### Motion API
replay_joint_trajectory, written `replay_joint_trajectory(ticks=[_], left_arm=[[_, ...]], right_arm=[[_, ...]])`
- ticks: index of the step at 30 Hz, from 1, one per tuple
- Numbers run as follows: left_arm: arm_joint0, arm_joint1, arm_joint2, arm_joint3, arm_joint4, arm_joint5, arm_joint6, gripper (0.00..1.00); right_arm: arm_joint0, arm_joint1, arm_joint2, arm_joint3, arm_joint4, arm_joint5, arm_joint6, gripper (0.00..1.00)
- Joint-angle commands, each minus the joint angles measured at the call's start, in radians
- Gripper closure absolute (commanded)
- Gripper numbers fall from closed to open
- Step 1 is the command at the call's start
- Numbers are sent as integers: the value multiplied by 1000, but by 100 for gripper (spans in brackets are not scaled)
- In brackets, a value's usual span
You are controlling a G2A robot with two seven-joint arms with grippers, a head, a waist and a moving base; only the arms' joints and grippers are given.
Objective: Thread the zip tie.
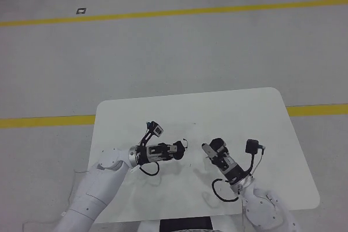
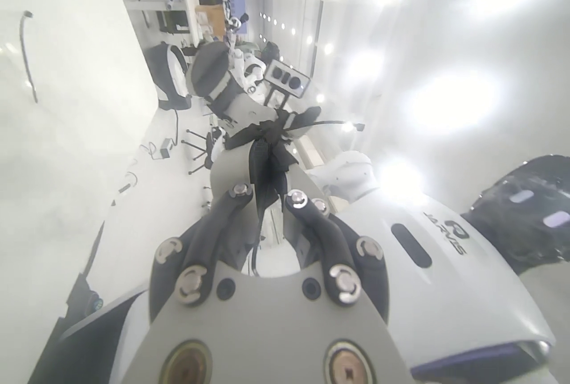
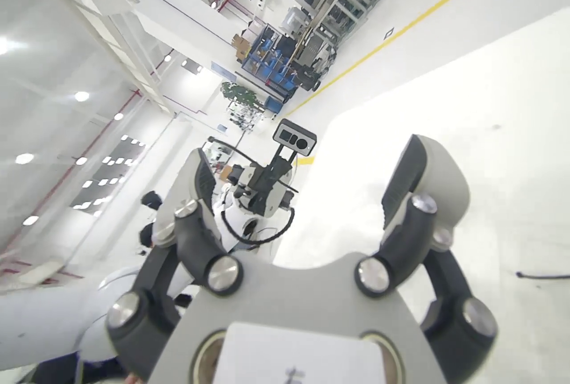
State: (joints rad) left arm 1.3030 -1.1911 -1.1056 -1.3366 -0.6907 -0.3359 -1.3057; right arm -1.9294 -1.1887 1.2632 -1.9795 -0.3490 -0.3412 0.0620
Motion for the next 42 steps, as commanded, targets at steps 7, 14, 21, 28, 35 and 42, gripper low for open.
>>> replay_joint_trajectory(ticks=[7,14,21,28,35,42], left_arm=[[-38,25,67,51,-174,33,-84,100],[-63,48,139,75,-218,33,-84,100],[-56,47,135,66,-258,44,-70,100],[-65,59,157,66,-356,71,-84,100],[-83,77,207,72,-444,63,-84,100],[-100,91,260,75,-492,38,-84,100]], right_arm=[[8,22,59,20,370,54,355,0],[17,24,64,19,394,78,401,0],[26,23,56,29,432,91,401,0],[66,19,35,101,751,120,522,0],[95,12,-2,141,971,175,582,0],[104,8,-25,151,1055,195,618,0]])
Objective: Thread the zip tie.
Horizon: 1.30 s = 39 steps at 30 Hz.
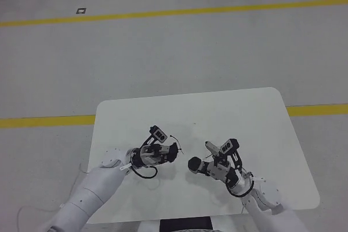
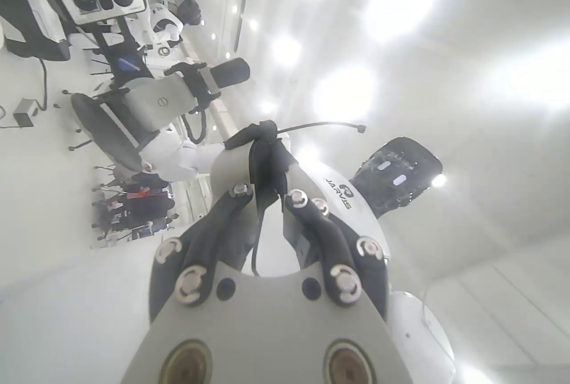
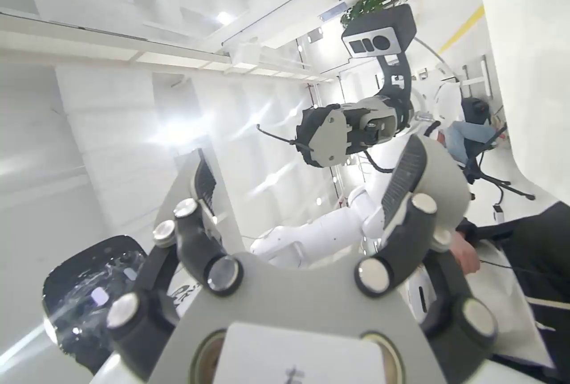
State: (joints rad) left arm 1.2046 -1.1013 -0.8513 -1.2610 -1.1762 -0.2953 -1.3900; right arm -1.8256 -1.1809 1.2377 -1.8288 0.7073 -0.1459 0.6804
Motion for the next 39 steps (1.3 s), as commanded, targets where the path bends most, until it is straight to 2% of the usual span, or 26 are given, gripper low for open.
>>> replay_joint_trajectory(ticks=[1,9,12,16,20,21,22,30,32,35,39], left_arm=[[-4,4,10,2,-8,-8,0,100],[-5,5,14,0,-8,-10,7,100],[7,5,6,-31,0,-15,41,100],[20,5,-7,-52,-2,-17,28,100],[22,5,-11,-54,-4,-13,23,100],[22,5,-11,-54,-4,-13,23,100],[22,5,-11,-54,-4,-13,23,100],[22,5,-11,-54,-4,-13,23,100],[22,5,-11,-54,-4,-13,23,100],[22,5,-11,-54,-4,-13,23,100],[22,5,-11,-54,-4,-13,23,100]], right_arm=[[0,0,0,0,-1,-1,-1,0],[13,-5,-29,-9,36,0,1,0],[23,-8,-42,-5,70,-3,5,0],[34,-10,-52,2,89,-6,4,0],[39,-12,-57,8,103,-19,2,0],[40,-12,-57,9,106,-23,1,22],[41,-13,-57,10,109,-30,1,49],[39,-13,-58,13,111,-56,1,64],[38,-13,-60,11,111,-58,7,71],[37,-13,-63,10,110,-57,16,76],[36,-13,-66,8,110,-56,26,78]])
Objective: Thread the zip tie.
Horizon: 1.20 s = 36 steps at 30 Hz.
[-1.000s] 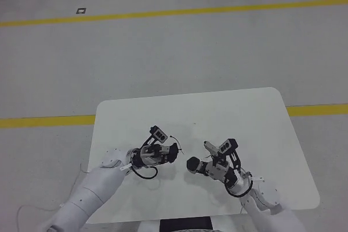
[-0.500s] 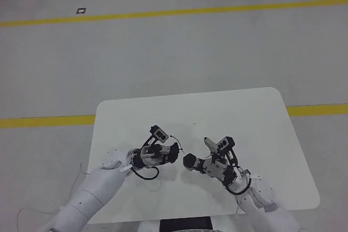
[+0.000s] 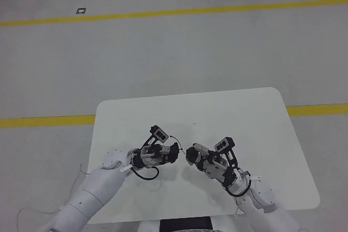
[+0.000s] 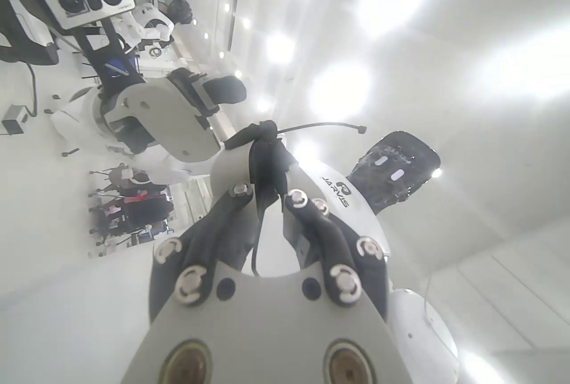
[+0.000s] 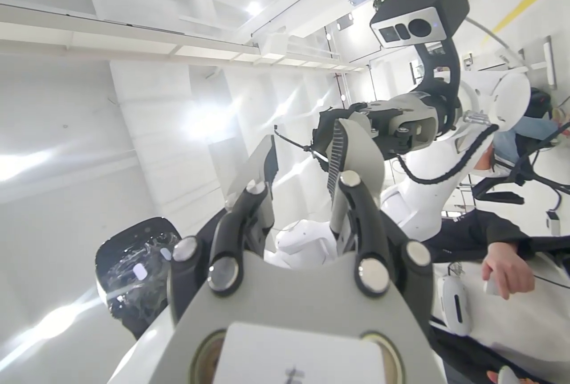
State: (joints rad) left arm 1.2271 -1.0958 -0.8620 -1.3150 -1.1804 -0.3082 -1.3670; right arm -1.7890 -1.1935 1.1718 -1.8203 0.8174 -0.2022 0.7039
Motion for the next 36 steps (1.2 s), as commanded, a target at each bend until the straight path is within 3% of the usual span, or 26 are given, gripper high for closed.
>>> replay_joint_trajectory(ticks=[1,30,36], left_arm=[[0,0,0,0,0,0,0,100],[0,0,0,0,0,0,0,100],[0,0,0,0,0,0,0,100]], right_arm=[[-1,0,-1,-2,-1,0,4,78],[19,0,-50,2,-23,22,16,80],[25,-1,-54,3,-21,13,1,85]])
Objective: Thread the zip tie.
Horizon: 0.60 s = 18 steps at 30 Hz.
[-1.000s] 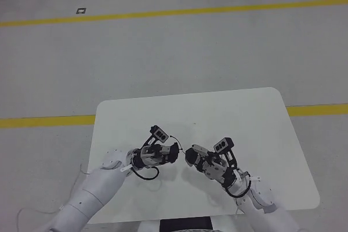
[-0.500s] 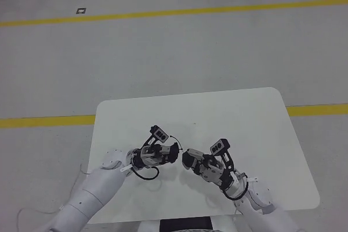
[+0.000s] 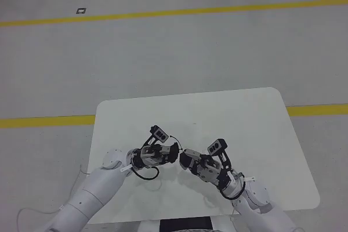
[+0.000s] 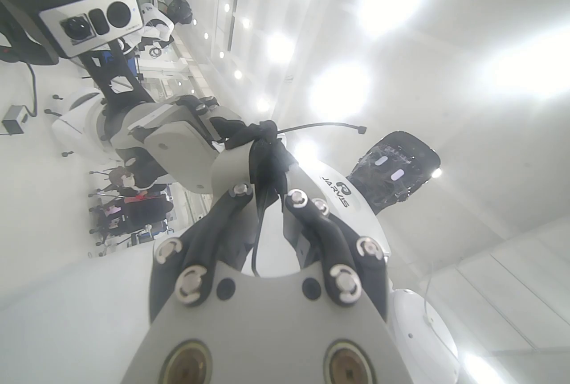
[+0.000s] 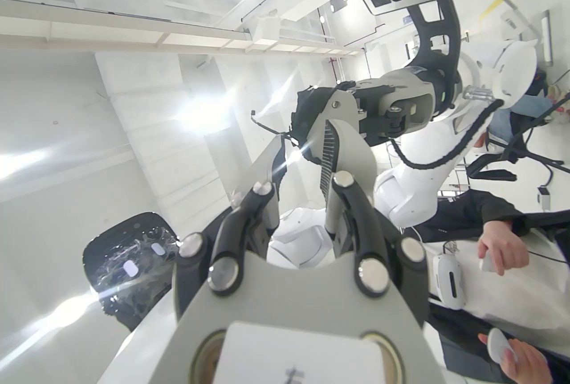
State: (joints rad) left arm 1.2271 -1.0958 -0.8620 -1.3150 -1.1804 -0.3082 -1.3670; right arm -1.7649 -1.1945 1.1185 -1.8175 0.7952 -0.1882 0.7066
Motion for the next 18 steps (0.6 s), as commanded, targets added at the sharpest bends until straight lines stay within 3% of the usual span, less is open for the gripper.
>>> replay_joint_trajectory(ticks=[1,14,18], left_arm=[[0,0,0,0,0,0,0,100],[0,0,0,0,0,0,0,100],[0,0,0,0,0,0,0,100]], right_arm=[[2,0,-1,0,1,-2,-5,87],[12,-3,-7,3,-6,-17,-37,100],[11,-2,-5,5,-14,-21,-45,100]])
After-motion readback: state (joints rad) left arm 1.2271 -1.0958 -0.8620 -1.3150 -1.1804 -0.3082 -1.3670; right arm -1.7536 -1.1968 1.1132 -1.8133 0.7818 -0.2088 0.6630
